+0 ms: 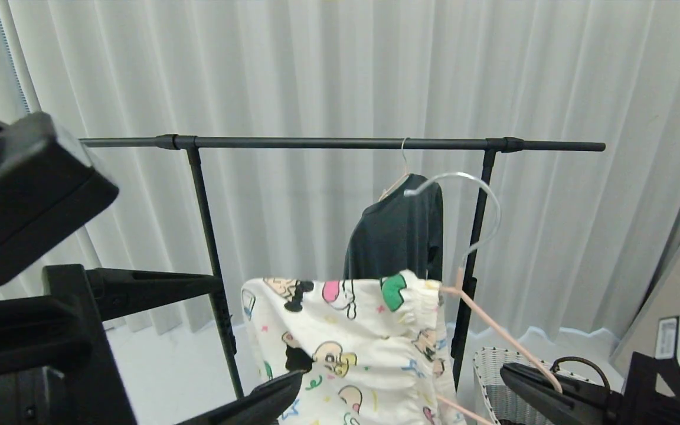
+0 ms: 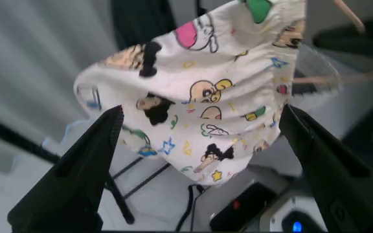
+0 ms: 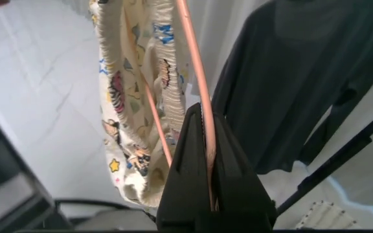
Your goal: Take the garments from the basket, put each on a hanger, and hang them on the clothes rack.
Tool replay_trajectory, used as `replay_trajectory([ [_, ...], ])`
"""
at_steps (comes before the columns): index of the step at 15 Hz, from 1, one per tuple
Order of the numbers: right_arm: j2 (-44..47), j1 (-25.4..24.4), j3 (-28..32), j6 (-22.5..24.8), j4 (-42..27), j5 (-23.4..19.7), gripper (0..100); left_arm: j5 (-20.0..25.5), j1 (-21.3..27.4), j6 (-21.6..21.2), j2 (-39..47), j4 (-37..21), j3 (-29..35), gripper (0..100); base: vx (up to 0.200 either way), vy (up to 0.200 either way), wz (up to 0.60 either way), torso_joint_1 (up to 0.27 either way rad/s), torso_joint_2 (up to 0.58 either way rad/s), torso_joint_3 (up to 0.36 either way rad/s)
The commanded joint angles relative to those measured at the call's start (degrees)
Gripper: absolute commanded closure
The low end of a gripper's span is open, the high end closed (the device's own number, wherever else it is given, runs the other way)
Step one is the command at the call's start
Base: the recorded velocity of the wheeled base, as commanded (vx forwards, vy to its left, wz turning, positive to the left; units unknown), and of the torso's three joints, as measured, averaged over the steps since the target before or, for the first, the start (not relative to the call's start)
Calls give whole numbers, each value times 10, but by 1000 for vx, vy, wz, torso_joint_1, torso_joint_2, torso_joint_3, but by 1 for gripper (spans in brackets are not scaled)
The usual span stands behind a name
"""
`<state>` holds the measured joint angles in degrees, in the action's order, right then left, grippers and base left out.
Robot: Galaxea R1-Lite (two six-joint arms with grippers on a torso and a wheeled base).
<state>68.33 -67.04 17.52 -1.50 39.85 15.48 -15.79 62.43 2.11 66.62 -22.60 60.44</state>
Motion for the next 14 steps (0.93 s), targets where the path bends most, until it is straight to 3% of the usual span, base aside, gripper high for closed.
replay_trajectory([
  [1, -42, -22, -36, 18, 0, -14, 100, 32, -7, -12, -27, 1, -20, 0, 0, 0, 0, 0, 0, 0],
  [4, -38, -59, -41, 23, 0, -15, 100, 97, 24, -20, -8, 12, -37, 0, 0, 0, 0, 0, 0, 0],
  [7, -30, -92, -42, 27, 1, -16, 100, 103, 57, -24, 36, 104, -88, 0, 0, 0, 0, 0, 0, 0],
  [10, -31, -94, -42, 38, 0, -15, 100, 132, 73, -54, 44, 108, -125, 0, 0, 0, 0, 0, 0, 0],
  [14, -30, -115, -42, 54, 0, -16, 100, 134, 60, -52, 62, 153, -146, 0, 0, 0, 0, 0, 0, 0],
])
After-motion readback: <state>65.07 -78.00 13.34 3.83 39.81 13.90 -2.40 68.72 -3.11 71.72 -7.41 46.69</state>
